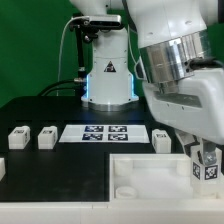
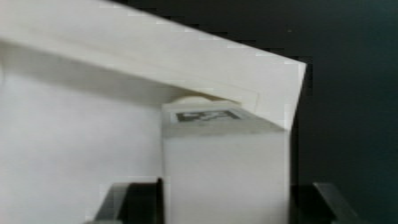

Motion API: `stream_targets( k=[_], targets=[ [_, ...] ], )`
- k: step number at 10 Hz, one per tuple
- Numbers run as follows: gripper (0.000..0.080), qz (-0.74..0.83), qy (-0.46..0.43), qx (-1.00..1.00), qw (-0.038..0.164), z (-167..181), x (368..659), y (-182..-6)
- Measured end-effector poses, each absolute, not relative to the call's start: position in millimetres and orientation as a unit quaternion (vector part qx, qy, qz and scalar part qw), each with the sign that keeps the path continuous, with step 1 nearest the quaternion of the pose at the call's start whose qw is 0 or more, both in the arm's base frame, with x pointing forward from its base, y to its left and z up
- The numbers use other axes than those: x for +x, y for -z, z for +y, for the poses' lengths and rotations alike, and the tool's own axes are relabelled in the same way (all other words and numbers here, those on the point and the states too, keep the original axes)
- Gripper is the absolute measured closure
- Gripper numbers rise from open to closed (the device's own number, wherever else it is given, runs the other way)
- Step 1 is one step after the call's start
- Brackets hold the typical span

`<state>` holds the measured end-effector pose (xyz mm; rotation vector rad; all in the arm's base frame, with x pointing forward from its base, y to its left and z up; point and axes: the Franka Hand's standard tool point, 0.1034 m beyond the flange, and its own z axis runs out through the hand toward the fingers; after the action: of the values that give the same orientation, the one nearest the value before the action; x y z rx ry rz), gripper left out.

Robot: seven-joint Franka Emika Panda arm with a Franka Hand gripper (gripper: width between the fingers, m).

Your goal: Assemble one leg

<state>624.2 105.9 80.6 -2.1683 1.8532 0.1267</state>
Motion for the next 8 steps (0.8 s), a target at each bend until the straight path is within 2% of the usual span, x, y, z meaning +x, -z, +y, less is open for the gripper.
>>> stream_targets(
  k=[3, 4, 5, 6, 7, 8],
  targets=[
    [0.0495, 0.671, -0.053, -0.725, 0.146, 110.3, 623.7, -81.7],
    [0.0397, 0.650, -0.049, -0.744, 0.147, 110.6, 623.4, -80.8],
    [0.0243, 0.617, -0.042, -0.771, 0.149, 110.2, 623.1, -77.3],
    [0.0243, 0.551, -0.037, -0.822, 0.140, 112.1, 620.9, -75.1],
    [0.0178, 0.469, -0.027, -0.873, 0.130, 115.3, 621.1, -75.0],
    [0.0158, 0.410, -0.015, -0.902, 0.132, 114.8, 621.7, -74.5]
  ],
)
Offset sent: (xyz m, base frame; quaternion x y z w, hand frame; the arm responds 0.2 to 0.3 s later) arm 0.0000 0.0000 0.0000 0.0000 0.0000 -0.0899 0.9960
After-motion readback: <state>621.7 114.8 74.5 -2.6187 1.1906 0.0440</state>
